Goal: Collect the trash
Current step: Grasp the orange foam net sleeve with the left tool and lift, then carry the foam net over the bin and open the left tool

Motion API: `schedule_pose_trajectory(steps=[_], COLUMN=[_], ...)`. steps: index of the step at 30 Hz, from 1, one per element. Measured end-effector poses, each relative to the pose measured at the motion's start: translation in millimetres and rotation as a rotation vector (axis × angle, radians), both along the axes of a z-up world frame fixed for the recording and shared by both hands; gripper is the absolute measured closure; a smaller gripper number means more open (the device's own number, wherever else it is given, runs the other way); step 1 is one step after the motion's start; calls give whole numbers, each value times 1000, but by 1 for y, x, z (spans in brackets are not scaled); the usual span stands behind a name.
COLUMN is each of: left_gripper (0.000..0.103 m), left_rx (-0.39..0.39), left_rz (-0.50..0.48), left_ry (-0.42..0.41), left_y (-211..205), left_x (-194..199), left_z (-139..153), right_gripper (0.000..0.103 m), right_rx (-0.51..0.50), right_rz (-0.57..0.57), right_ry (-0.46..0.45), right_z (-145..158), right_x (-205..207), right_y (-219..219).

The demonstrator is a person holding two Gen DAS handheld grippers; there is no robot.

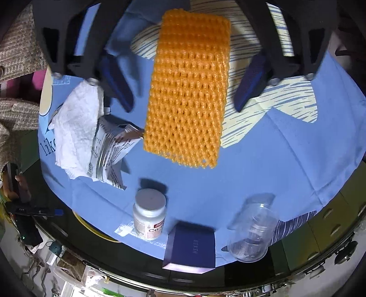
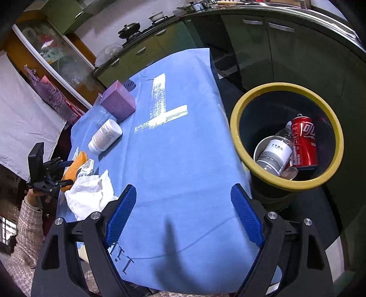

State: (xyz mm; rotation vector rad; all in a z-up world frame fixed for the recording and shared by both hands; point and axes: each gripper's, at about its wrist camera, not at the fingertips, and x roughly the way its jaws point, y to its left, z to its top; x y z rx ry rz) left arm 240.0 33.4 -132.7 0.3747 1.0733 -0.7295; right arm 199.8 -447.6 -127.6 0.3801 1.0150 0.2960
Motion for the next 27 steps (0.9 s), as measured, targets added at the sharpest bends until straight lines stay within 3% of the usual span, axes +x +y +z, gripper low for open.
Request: schedule_pose_trajectory(steps=[1, 5, 8, 10, 12, 20, 24, 27], left_gripper=[37, 44, 60, 81, 89, 91, 91, 90], left_rx=[8, 39, 44, 44, 43, -24, -100, -162], left_rz=[-1, 2, 3, 14, 38, 89, 45, -28], left_ry=[-1, -31, -84, -116, -140, -213, -235, -198], left_y=[0, -1, -3, -3, -1, -11, -60, -111], left_x=[-1, -4, -10, -14, -16, -30, -43, -46], left_z=[-1, -3, 1, 7, 15, 63, 99, 118], right_gripper=[19, 19, 19, 19, 19, 19, 19, 19], right_rx=[1, 8, 13, 17, 22, 35, -5, -57], right_rz=[3, 15, 20, 21, 22, 19, -37, -114], right_ry=[0, -2, -5, -6, -9, -34, -69, -109], right_z=[0, 2, 2, 3, 3, 9, 18, 27], right_x=[0, -1, -2, -3, -3, -10, -17, -27], right_y=[1, 5, 6, 6, 5, -3, -17, -36])
